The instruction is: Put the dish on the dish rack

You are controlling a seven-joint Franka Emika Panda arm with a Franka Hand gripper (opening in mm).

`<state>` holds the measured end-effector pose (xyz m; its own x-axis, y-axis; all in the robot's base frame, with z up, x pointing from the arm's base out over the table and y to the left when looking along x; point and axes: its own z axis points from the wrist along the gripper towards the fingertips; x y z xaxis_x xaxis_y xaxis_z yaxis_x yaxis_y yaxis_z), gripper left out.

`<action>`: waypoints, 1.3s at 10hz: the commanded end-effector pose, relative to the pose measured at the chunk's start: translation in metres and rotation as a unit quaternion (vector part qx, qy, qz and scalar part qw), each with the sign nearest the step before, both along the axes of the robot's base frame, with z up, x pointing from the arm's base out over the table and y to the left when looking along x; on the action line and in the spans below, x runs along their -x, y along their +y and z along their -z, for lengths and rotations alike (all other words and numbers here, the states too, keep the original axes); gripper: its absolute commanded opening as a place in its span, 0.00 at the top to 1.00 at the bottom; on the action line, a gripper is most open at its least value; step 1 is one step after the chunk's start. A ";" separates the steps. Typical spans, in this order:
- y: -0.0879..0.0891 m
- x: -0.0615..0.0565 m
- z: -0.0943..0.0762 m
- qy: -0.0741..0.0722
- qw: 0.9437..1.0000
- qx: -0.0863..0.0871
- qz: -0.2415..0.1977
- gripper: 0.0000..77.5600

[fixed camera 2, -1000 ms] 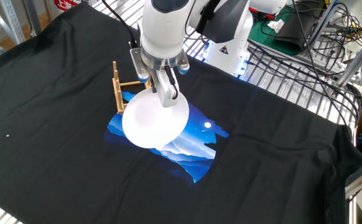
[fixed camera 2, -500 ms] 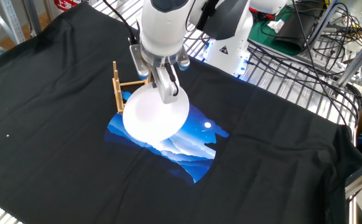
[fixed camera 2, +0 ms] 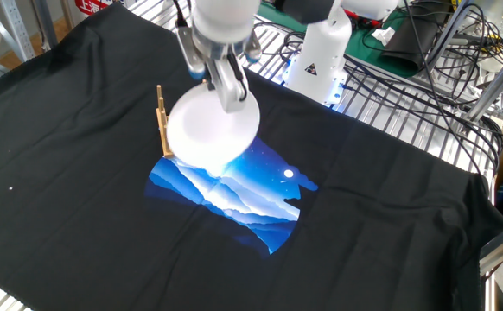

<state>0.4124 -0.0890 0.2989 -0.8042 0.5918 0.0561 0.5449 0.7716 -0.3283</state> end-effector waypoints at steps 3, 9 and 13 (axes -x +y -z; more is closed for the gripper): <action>-0.029 0.015 -0.022 0.014 0.999 0.022 -0.022 0.99; -0.054 0.031 -0.037 0.027 0.998 0.045 -0.035 0.99; -0.063 0.039 -0.042 0.036 0.998 0.053 -0.025 0.99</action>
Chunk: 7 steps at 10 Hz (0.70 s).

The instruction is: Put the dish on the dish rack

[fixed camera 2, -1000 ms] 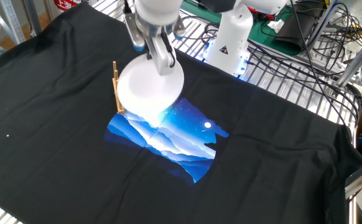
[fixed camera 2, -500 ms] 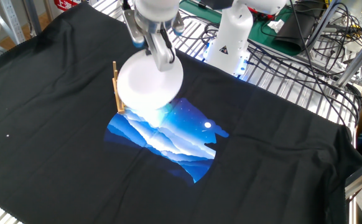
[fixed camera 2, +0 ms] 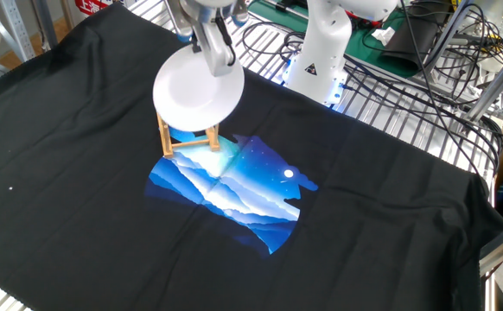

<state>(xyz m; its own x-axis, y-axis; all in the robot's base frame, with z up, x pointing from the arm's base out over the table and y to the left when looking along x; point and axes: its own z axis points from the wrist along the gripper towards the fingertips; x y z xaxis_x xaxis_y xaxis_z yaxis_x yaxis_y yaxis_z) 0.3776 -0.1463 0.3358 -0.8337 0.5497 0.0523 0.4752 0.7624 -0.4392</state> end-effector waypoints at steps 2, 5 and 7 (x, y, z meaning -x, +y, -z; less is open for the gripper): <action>-0.011 0.008 -0.007 0.006 1.000 0.008 0.024 0.99; -0.017 0.008 -0.007 0.013 0.998 0.016 0.052 0.99; -0.026 0.004 -0.005 0.022 0.997 0.021 0.072 0.99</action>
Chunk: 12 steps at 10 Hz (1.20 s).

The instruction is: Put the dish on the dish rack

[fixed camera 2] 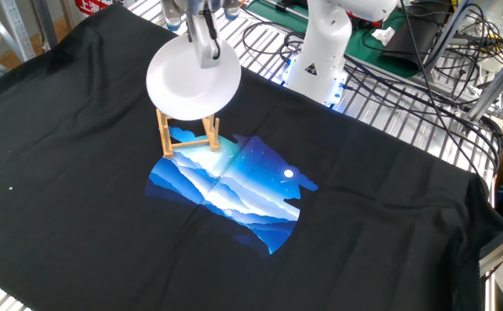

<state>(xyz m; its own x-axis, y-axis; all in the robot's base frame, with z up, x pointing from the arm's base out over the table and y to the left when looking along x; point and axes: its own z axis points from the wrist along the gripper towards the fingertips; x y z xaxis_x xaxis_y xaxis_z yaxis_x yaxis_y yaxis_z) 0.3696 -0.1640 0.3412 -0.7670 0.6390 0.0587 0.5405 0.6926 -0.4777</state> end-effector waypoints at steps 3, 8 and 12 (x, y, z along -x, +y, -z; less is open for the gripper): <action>-0.013 -0.009 0.004 0.015 1.000 0.003 0.028 0.99; -0.020 -0.016 0.010 0.024 0.999 0.004 0.038 0.99; -0.018 -0.013 0.013 0.029 0.999 0.004 0.039 0.99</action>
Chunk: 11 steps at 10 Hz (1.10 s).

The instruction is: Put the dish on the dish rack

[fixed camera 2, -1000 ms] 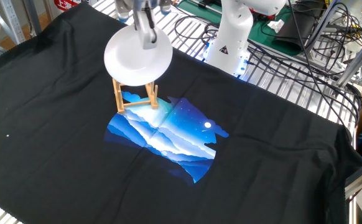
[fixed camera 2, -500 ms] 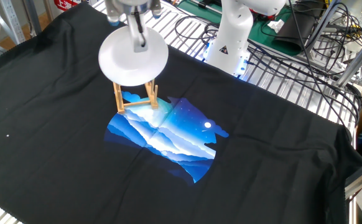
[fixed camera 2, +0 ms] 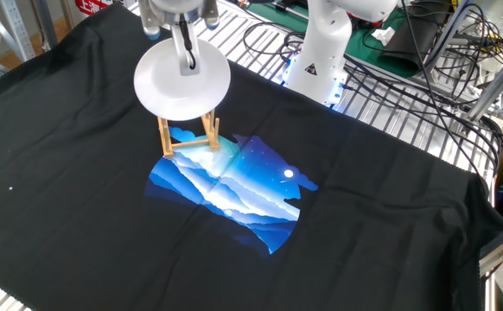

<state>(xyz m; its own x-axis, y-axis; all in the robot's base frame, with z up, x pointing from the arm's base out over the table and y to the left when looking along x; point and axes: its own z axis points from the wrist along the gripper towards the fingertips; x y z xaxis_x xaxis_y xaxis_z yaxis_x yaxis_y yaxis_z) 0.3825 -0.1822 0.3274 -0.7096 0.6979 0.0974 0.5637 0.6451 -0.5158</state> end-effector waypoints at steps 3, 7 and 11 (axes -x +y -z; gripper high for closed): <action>0.002 0.002 0.001 0.002 1.000 0.000 0.000 0.99; 0.002 0.003 0.001 0.011 1.000 0.020 0.002 0.99; 0.005 0.000 0.003 0.019 0.999 0.027 0.007 0.99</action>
